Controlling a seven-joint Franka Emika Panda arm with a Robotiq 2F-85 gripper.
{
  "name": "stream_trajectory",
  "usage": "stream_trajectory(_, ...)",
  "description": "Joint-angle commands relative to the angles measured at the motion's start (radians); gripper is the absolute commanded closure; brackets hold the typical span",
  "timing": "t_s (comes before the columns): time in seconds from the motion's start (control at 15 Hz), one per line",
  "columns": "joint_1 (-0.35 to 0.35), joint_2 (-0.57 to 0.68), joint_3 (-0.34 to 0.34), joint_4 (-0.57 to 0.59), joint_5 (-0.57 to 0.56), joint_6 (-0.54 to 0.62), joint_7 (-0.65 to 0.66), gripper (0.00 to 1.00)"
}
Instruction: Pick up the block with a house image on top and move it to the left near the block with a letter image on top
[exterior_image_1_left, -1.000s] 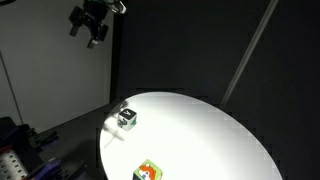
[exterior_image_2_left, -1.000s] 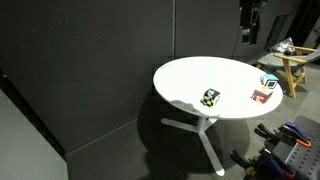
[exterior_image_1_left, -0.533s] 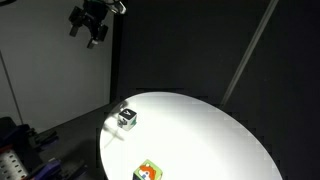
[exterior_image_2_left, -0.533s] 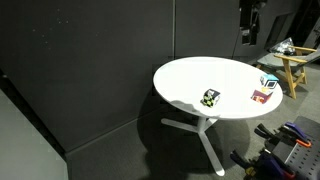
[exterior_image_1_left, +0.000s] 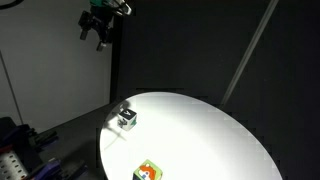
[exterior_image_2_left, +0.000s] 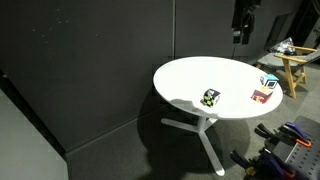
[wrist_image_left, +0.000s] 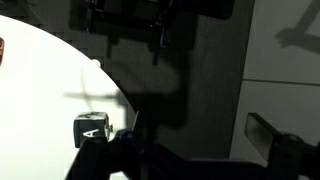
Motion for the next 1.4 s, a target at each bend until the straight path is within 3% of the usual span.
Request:
stream_trajectory(0.0,-0.030,0.015,0.010,0.014,-0.035,0.077,0.041,0.00)
stream_trajectory(0.73,-0.139,0.095,-0.035,0.029,-0.155,0.308,0.248,0.00)
stream_trajectory(1.33,-0.209,0.180,-0.108,0.040,-0.146,0.439,0.224,0.00)
